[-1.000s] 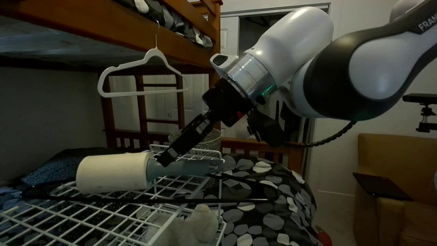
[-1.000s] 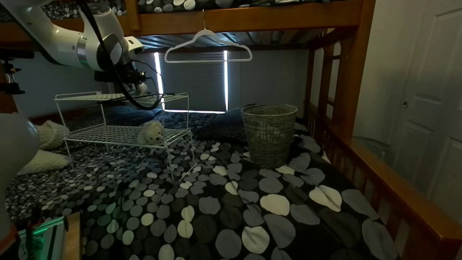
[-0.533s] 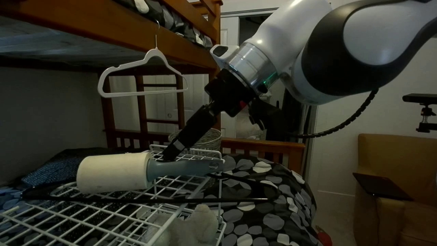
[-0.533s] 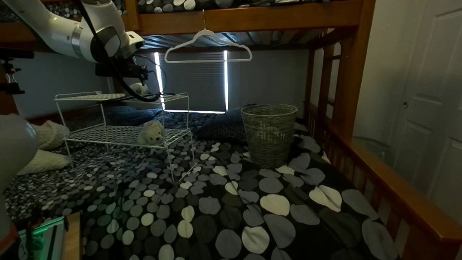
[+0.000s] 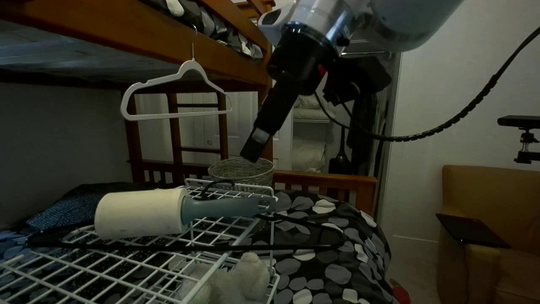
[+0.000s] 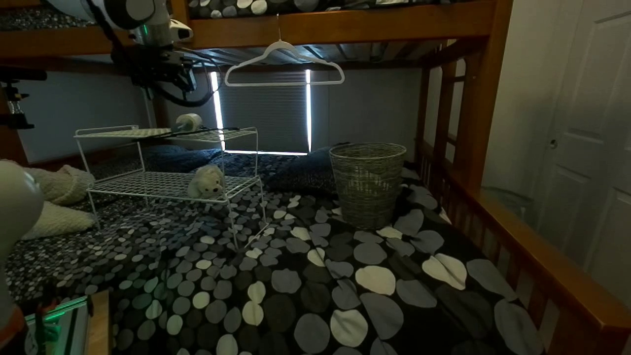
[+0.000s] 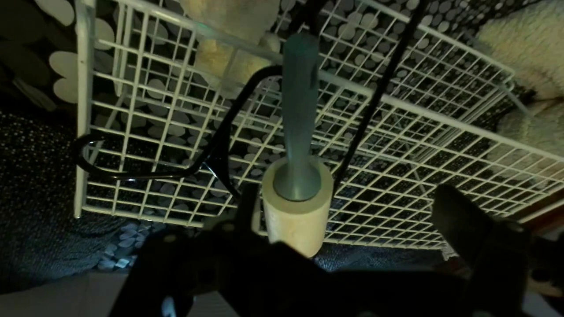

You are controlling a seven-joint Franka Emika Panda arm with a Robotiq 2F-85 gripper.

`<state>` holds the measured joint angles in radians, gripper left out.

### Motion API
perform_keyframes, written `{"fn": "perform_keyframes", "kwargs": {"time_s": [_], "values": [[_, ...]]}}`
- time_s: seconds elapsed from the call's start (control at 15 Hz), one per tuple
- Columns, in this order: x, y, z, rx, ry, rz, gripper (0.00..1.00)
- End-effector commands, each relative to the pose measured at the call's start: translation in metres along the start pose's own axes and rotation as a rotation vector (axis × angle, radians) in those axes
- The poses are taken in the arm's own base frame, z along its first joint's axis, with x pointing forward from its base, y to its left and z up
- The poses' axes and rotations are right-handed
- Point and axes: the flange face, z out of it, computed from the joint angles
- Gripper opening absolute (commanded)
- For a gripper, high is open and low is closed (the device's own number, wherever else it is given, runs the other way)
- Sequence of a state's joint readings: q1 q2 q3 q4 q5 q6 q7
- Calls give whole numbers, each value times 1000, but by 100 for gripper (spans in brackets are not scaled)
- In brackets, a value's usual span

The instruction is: Pick up the lint roller from the bed and put it on the top white rack

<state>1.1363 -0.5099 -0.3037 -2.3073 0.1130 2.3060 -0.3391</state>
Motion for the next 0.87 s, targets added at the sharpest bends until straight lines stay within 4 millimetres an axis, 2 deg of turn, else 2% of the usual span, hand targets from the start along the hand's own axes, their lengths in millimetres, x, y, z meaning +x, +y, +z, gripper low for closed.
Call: {"fn": "perform_keyframes", "kwargs": {"time_s": [0.0,0.2,0.4,0.47,0.6,0.8], "values": [[-1,2,-39,-5,-102,44,100],[-9,11,-65,-66,-171,98,100],[-24,20,-85,-80,-248,134,100],[-13,20,-72,-78,-217,110,100],[-19,25,-81,-90,-237,129,100],[-20,25,-83,-93,-239,131,100]]}}
